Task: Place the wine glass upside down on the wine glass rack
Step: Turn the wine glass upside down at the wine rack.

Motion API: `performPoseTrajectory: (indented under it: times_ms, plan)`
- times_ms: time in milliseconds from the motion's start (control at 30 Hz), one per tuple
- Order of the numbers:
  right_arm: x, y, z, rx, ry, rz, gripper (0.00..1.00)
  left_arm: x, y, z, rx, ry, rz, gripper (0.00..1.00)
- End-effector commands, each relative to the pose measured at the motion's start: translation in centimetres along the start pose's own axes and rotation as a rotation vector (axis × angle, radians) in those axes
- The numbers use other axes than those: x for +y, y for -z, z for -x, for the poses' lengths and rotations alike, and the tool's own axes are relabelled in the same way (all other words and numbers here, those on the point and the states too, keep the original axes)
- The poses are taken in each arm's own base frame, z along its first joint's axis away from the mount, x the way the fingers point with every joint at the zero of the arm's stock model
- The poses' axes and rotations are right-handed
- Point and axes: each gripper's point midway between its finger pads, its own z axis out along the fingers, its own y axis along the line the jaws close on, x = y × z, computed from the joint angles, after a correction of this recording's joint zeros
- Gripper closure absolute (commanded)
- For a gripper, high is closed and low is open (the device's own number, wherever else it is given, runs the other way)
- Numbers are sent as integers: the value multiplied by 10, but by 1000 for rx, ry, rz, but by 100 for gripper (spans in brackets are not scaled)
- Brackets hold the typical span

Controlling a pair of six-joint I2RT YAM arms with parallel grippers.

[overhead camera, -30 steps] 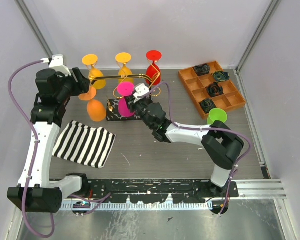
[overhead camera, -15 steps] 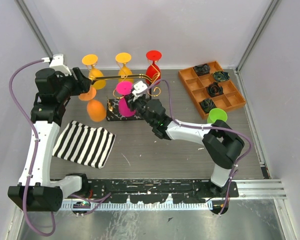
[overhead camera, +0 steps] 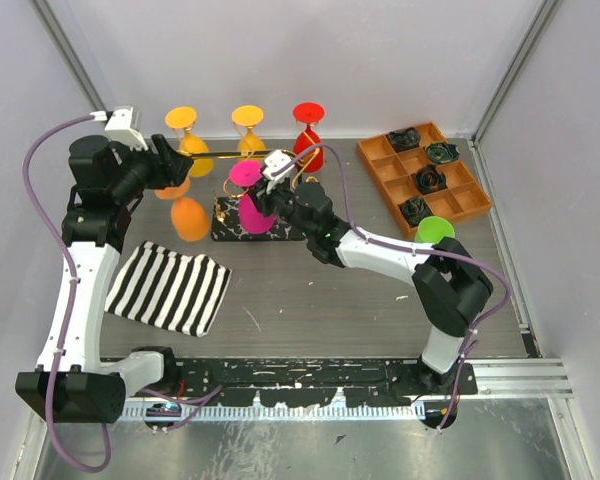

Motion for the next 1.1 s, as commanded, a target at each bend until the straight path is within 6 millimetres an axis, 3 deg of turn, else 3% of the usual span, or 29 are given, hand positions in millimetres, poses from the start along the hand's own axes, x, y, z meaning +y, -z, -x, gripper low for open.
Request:
performPoseTrajectory:
  times_ms: [0,267,433,700,867,1067]
  plan:
    - [10,0,28,-29,-37,92,99,-11,-4,0,-5,-16,-81,36]
    - [9,2,31,-39,-42,105,99,-51,-5,-5,16,-57,-251,36]
    - [13,3,31,-40,-28,132,99,-61,-11,-15,52,-59,-265,36]
    - [13,5,30,-45,-22,136,99,-67,-27,-37,157,-45,-270,40]
    - [14,6,31,-47,-18,145,99,-72,-27,-39,168,-49,-283,40]
    - [16,7,31,-54,-14,152,98,-66,-40,-54,226,-36,-259,40]
